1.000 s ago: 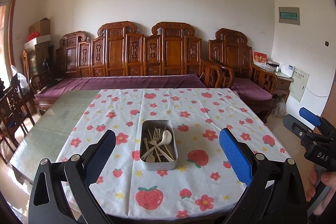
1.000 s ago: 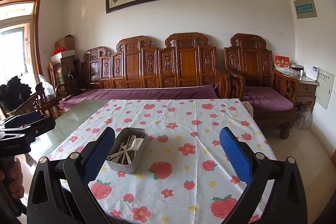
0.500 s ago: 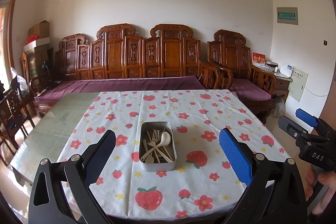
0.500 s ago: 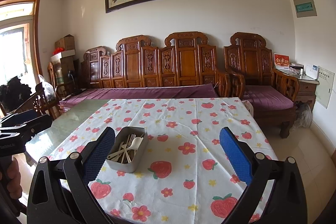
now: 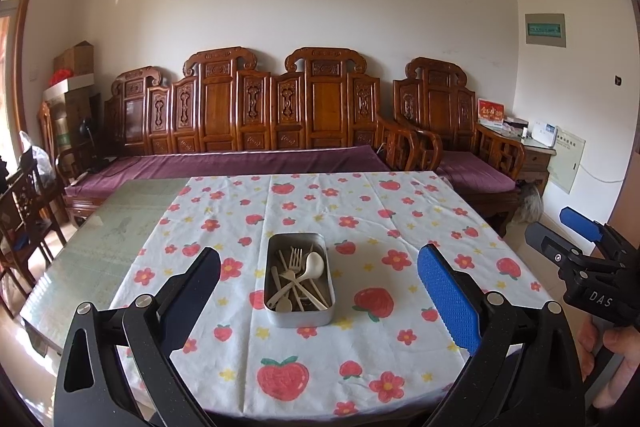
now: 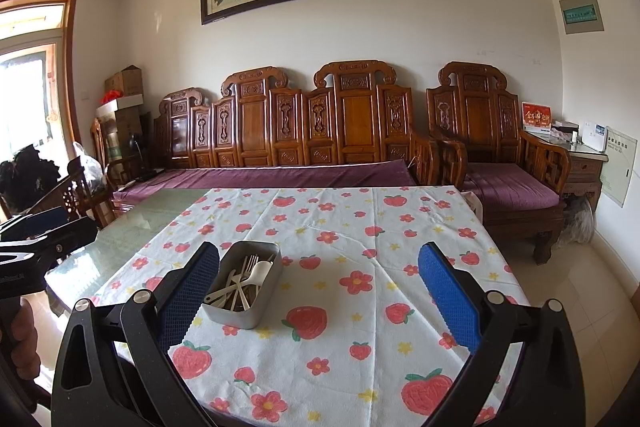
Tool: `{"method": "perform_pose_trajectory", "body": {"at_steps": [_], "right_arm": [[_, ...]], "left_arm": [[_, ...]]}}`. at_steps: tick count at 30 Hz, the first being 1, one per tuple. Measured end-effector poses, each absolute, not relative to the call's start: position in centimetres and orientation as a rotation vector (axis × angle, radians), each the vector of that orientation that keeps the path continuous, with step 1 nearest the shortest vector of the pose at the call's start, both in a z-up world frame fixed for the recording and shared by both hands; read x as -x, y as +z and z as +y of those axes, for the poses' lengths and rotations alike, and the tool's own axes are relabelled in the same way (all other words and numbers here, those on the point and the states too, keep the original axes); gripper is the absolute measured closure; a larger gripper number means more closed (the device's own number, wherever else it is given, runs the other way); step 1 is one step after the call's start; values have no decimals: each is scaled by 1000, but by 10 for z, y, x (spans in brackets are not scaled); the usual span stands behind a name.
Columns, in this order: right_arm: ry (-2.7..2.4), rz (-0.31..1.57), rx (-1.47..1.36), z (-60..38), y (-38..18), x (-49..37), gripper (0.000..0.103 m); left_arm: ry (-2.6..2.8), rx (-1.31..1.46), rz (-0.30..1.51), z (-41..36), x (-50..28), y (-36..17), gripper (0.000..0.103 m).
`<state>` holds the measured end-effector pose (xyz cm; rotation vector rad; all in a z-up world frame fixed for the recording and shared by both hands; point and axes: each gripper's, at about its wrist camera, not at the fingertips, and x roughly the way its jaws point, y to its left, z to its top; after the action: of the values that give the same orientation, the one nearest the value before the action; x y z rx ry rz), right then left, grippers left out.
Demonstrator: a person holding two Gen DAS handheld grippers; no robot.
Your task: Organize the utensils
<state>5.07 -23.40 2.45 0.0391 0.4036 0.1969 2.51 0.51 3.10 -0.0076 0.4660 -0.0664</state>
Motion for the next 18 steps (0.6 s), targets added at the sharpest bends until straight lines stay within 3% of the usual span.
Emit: {"method": "perform_pose_trajectory", "body": {"at_steps": [18], "right_arm": [[195, 406, -39, -233, 23, -51, 3]], "left_arm": [[-66, 7, 467, 5, -25, 31, 8]]}}
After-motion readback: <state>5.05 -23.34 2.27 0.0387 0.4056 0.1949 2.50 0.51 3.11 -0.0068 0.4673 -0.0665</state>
